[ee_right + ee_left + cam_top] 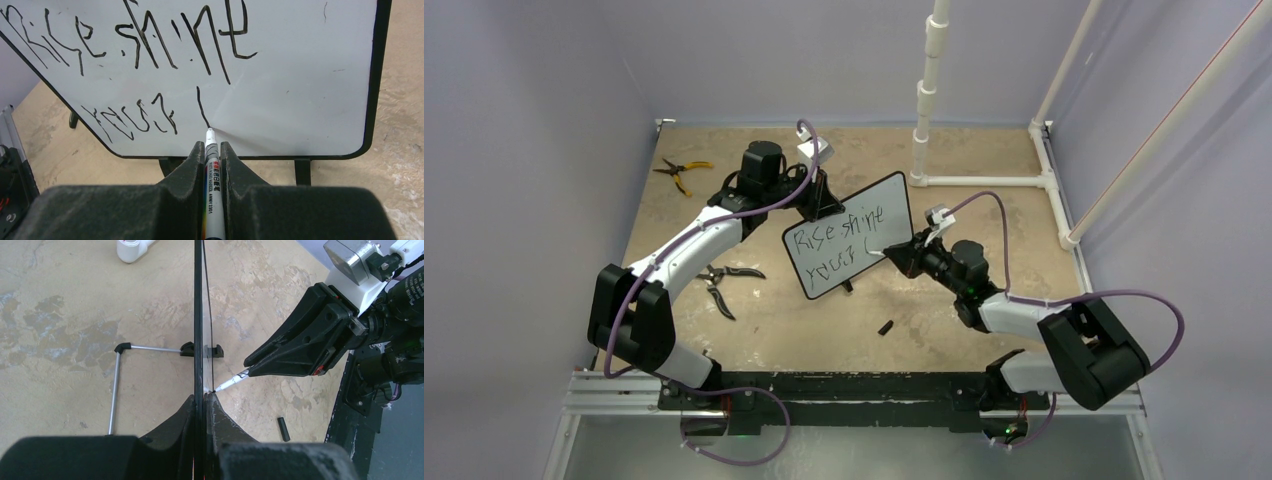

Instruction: Write a sentence on the whiteboard

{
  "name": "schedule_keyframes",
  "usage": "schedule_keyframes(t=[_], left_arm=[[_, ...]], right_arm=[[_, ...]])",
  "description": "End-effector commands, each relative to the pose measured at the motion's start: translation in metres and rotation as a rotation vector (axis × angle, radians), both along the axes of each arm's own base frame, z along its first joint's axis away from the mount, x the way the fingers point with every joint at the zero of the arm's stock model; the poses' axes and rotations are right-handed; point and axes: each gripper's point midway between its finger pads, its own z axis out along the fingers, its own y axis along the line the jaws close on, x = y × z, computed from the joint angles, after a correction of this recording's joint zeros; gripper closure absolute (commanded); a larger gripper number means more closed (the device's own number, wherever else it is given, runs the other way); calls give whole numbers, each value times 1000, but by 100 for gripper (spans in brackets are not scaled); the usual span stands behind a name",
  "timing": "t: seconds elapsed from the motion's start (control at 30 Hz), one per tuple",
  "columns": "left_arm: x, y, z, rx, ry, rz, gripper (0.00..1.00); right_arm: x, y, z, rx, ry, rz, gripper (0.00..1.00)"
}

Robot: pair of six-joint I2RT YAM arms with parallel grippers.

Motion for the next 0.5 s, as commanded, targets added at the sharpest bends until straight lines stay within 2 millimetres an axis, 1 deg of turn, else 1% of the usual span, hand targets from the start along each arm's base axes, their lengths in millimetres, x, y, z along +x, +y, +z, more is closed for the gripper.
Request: schedule_keyframes(t=[0.0,0.17,0.37,0.47], left_arm=[[-9,-5,12,-24,-38,-43,100],[-8,-5,12,-26,-37,-43,100],[-8,-6,11,-28,-33,-43,100],[-8,-6,11,-28,-33,-44,100]], right_arm=[[16,-7,9,-4,-24,-74,100],[16,-11,20,4,-54,-99,100],[12,-11,41,38,-127,-84,100],[11,-12,43,42,-130,-86,100]])
